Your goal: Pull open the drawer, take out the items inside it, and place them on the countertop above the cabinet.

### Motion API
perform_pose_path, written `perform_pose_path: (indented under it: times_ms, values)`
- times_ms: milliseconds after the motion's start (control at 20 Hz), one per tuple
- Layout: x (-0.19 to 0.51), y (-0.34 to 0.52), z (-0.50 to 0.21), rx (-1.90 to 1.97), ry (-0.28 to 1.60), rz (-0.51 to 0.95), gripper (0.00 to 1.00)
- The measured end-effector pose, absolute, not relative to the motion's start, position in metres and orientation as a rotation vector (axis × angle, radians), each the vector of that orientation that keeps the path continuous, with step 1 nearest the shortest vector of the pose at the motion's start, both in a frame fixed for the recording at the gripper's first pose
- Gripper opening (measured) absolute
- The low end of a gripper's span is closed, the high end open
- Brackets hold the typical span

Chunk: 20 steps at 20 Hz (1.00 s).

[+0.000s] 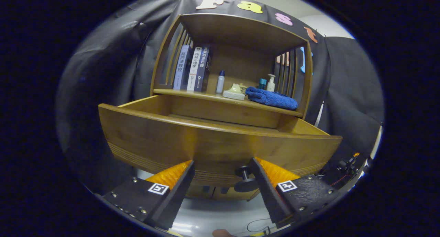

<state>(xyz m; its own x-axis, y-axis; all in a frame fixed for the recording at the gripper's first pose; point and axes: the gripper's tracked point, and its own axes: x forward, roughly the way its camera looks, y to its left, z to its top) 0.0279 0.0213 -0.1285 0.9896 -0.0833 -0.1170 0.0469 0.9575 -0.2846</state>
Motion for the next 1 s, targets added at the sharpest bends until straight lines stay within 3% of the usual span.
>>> perform_pose_path:
  times_ms: [1000]
  values:
    - [0.149, 0.034, -0.105, -0.189, -0.008, -0.045, 1.00]
